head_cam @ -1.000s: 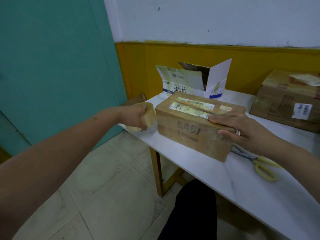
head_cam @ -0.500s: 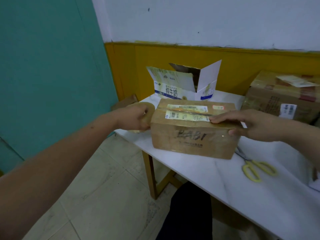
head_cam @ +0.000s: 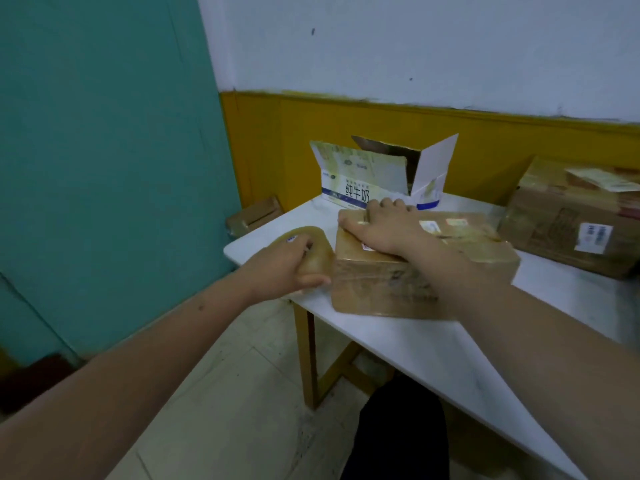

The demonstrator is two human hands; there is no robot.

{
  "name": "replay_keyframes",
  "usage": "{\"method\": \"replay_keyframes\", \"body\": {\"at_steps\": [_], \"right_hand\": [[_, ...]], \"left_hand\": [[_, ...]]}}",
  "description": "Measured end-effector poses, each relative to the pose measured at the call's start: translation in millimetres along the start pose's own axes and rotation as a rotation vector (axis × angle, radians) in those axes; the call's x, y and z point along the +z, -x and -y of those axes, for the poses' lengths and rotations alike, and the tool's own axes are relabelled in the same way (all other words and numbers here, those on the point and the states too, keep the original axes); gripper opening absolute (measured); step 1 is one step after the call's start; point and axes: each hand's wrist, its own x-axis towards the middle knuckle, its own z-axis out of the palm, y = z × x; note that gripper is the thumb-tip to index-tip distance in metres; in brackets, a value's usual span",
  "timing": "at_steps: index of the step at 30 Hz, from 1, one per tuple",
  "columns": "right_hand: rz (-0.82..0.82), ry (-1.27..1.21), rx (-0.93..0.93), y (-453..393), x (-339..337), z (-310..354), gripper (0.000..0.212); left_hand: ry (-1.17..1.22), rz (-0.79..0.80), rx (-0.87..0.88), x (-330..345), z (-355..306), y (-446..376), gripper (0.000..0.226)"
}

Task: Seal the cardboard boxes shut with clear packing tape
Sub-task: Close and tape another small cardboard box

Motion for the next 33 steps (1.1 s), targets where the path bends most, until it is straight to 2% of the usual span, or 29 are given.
{"method": "replay_keyframes", "body": {"at_steps": [2, 4, 5, 7, 9, 11, 13, 15, 17, 20, 23, 26, 27, 29, 31, 33], "right_hand": [[-0.005, 0.005, -0.030, -2.1, 1.7, -1.0, 0.088], [-0.016, -0.001, -0.069, -1.5, 0.8, 0.2, 0.084], [-0.018, -0.016, -0.083, -1.4, -0.8, -0.4, 0.081], [-0.014, -0.036, -0.122, -1.8, -2.7, -1.3, 0.075], [-0.016, -0.058, -0.152, -0.7, -2.1, -2.7, 0.069], [-0.026, -0.106, -0.200, 3.7, -2.4, -3.1, 0.061], [-0.027, -0.171, -0.282, 11.2, -3.6, -1.1, 0.050], [-0.024, -0.226, -0.355, 16.8, -4.4, -0.7, 0.041], [0.005, -0.249, -0.409, 18.7, -4.0, -3.7, 0.039], [0.063, -0.288, -0.478, 19.8, -5.5, -11.4, 0.040], [0.125, -0.302, -0.472, 22.1, -13.1, -14.5, 0.049], [0.239, -0.070, -0.415, 21.8, -23.1, 6.1, 0.073], [0.269, 0.019, -0.382, 20.9, -20.0, 15.0, 0.072], [0.262, 0.062, -0.354, 21.1, -10.6, 28.7, 0.055], [0.220, 0.005, -0.365, 24.1, -8.0, 28.3, 0.045], [0.210, -0.064, -0.417, 25.9, -8.7, 18.3, 0.046]], "left_hand": [[0.096, 0.068, 0.003, 3.5, 9.3, 6.2, 0.089], [0.067, 0.154, 0.065, 6.9, 17.9, 14.1, 0.101], [0.033, 0.191, 0.099, 8.1, 21.6, 17.1, 0.097], [-0.052, 0.235, 0.136, 5.5, 23.4, 20.9, 0.072], [-0.237, 0.202, 0.148, -6.6, 18.3, 17.9, 0.057], [-0.431, 0.095, 0.152, -24.8, 13.1, 7.4, 0.052], [-0.527, 0.032, 0.071, -46.9, 6.5, -4.7, 0.053], [-0.586, 0.106, -0.046, -57.0, -2.5, -16.0, 0.060], [-0.535, 0.244, -0.047, -52.8, -9.4, -22.2, 0.061], [-0.284, 0.309, -0.018, -43.5, -9.4, -17.4, 0.062], [-0.150, 0.313, -0.005, -40.4, -7.6, -8.1, 0.067], [-0.087, 0.273, -0.008, -31.7, -9.9, -6.2, 0.051], [-0.093, 0.240, -0.005, -27.5, -9.7, -8.4, 0.043], [-0.127, 0.171, -0.002, -19.5, -9.7, -12.2, 0.038], [-0.124, 0.154, -0.011, -16.1, -8.4, -14.0, 0.046], [-0.080, 0.275, -0.035, -20.9, -6.4, -11.3, 0.074]]}}
